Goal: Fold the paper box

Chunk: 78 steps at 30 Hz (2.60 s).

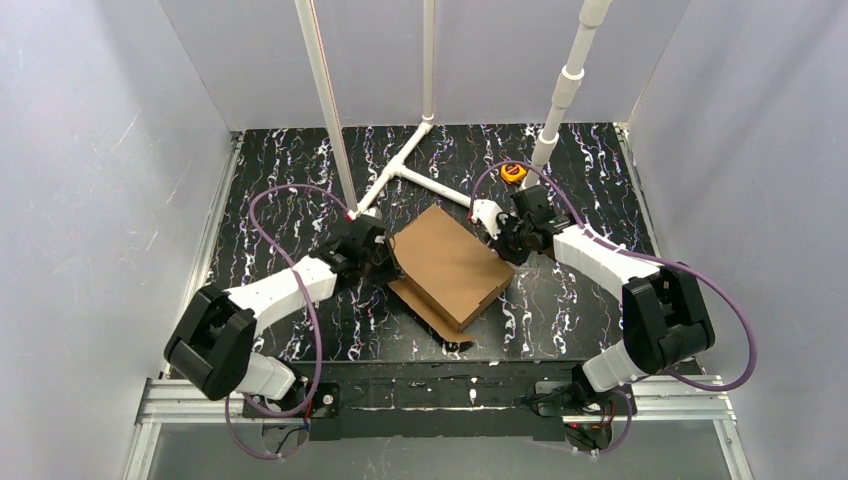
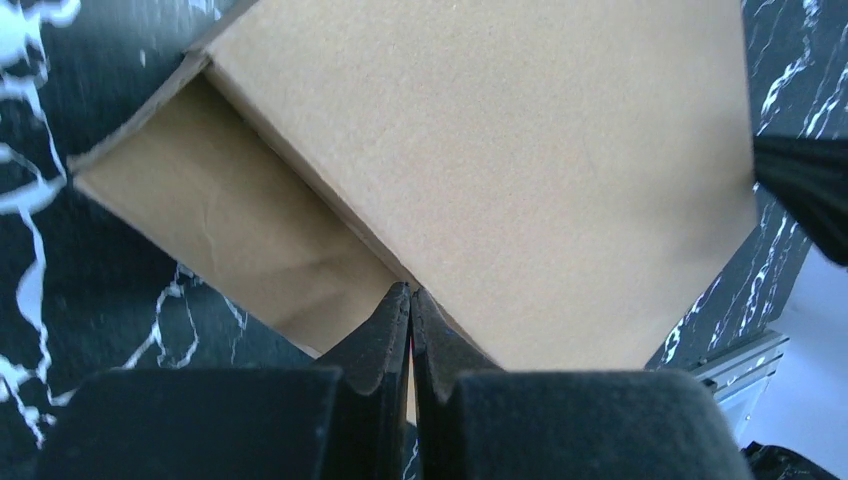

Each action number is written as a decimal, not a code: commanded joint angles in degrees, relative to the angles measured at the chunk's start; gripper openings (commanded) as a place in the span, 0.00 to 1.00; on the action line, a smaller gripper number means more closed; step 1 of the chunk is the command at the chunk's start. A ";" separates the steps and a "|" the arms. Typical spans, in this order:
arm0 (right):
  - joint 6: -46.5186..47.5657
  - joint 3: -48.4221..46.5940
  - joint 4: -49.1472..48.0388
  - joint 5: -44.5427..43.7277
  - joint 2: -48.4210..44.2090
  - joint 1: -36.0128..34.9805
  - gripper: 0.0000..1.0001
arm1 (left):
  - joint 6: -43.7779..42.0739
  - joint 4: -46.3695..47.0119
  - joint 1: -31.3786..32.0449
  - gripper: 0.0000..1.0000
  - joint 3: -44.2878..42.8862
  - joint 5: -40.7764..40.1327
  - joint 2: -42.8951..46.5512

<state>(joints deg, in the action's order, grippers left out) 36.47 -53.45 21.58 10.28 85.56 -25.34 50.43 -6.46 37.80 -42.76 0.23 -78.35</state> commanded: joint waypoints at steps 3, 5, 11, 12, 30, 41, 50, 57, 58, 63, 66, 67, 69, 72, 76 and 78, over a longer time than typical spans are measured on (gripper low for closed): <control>-1.20 -3.23 1.48 4.03 0.01 0.11 0.24 | -7.55 1.83 -4.96 0.00 -6.72 6.49 -4.27; -1.19 -3.68 1.63 4.05 -0.38 0.18 0.31 | -9.55 1.45 -5.68 0.00 -7.46 7.60 -3.67; 0.23 -4.57 3.79 6.63 -2.71 1.57 0.50 | -18.12 -4.33 -5.81 0.04 -5.48 10.61 7.35; 0.68 -4.69 4.19 7.28 -3.06 1.83 0.52 | -19.58 -5.71 -5.81 0.07 -4.64 11.20 10.32; 8.69 -4.95 11.23 26.96 -8.45 3.11 0.98 | -35.54 10.00 15.05 0.89 19.15 15.02 45.78; 27.31 -1.71 19.14 39.54 -10.06 3.20 0.98 | -63.99 25.37 45.12 0.87 22.13 -16.37 23.94; 25.27 -1.13 17.26 38.53 -9.54 3.20 0.98 | -63.77 34.93 46.02 0.65 21.01 -21.73 12.21; 23.97 -1.03 16.40 38.49 -9.34 3.22 0.98 | -65.28 39.83 45.89 0.56 20.94 -21.95 6.47; 23.92 -1.04 16.39 38.58 -9.33 3.20 0.98 | -65.50 40.24 45.82 0.54 20.74 -22.07 5.93; 23.65 -1.02 16.32 38.84 -9.25 3.22 0.98 | -66.57 42.01 44.99 0.44 19.40 -22.24 2.44; 23.53 -1.03 16.17 38.64 -9.18 3.24 0.98 | -67.25 42.56 44.50 0.42 18.30 -21.71 0.09; 23.36 -1.03 16.01 38.52 -9.19 3.20 0.98 | -67.41 42.62 44.47 0.41 17.92 -21.60 -0.62; 23.13 -1.02 15.87 38.42 -9.05 3.20 0.98 | -67.32 42.90 44.23 0.39 17.60 -21.40 -1.61; 22.94 -1.04 15.86 38.50 -9.00 3.19 0.98 | -67.25 43.02 43.86 0.36 17.45 -21.51 -2.45; 22.95 -1.02 15.87 38.58 -8.99 3.21 0.98 | -67.23 42.99 43.59 0.29 17.69 -22.27 -3.10; 22.88 -1.02 15.88 38.54 -8.92 3.20 0.99 | -67.14 42.93 43.56 0.30 17.91 -22.25 -3.06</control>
<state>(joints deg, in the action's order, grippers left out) 59.90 -54.52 38.65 47.31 76.64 -22.46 -16.51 34.98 81.69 -23.77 -20.56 -81.67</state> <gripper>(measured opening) 0.983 0.299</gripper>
